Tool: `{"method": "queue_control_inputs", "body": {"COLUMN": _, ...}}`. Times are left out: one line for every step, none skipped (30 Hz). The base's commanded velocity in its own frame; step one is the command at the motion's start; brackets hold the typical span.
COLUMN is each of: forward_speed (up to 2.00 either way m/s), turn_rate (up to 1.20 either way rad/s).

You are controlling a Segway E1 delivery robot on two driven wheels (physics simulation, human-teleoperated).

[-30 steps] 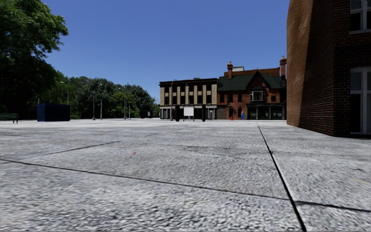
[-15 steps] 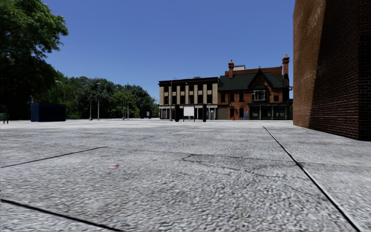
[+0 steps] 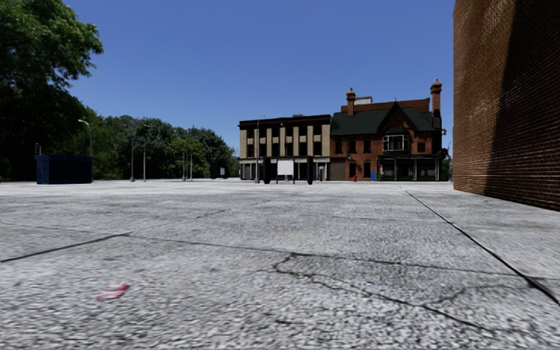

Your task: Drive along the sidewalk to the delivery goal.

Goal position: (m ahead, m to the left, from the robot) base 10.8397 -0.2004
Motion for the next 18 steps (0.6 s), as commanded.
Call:
{"method": "queue_control_inputs", "body": {"forward_speed": 2.00, "turn_rate": 0.00}}
{"method": "queue_control_inputs", "body": {"forward_speed": 2.00, "turn_rate": 0.00}}
{"method": "queue_control_inputs", "body": {"forward_speed": 2.00, "turn_rate": 0.00}}
{"method": "queue_control_inputs", "body": {"forward_speed": 2.00, "turn_rate": 0.00}}
{"method": "queue_control_inputs", "body": {"forward_speed": 2.00, "turn_rate": 0.00}}
{"method": "queue_control_inputs", "body": {"forward_speed": 2.00, "turn_rate": 0.00}}
{"method": "queue_control_inputs", "body": {"forward_speed": 2.00, "turn_rate": 0.00}}
{"method": "queue_control_inputs", "body": {"forward_speed": 2.00, "turn_rate": 0.00}}
{"method": "queue_control_inputs", "body": {"forward_speed": 2.00, "turn_rate": 0.00}}
{"method": "queue_control_inputs", "body": {"forward_speed": 2.00, "turn_rate": 0.00}}
{"method": "queue_control_inputs", "body": {"forward_speed": 2.00, "turn_rate": 0.00}}
{"method": "queue_control_inputs", "body": {"forward_speed": 2.00, "turn_rate": 0.00}}
{"method": "queue_control_inputs", "body": {"forward_speed": 2.00, "turn_rate": 0.00}}
{"method": "queue_control_inputs", "body": {"forward_speed": 2.00, "turn_rate": 0.00}}
{"method": "queue_control_inputs", "body": {"forward_speed": 2.00, "turn_rate": 0.00}}
{"method": "queue_control_inputs", "body": {"forward_speed": 2.00, "turn_rate": 0.00}}
{"method": "queue_control_inputs", "body": {"forward_speed": 2.00, "turn_rate": 0.00}}
{"method": "queue_control_inputs", "body": {"forward_speed": 2.00, "turn_rate": 0.00}}
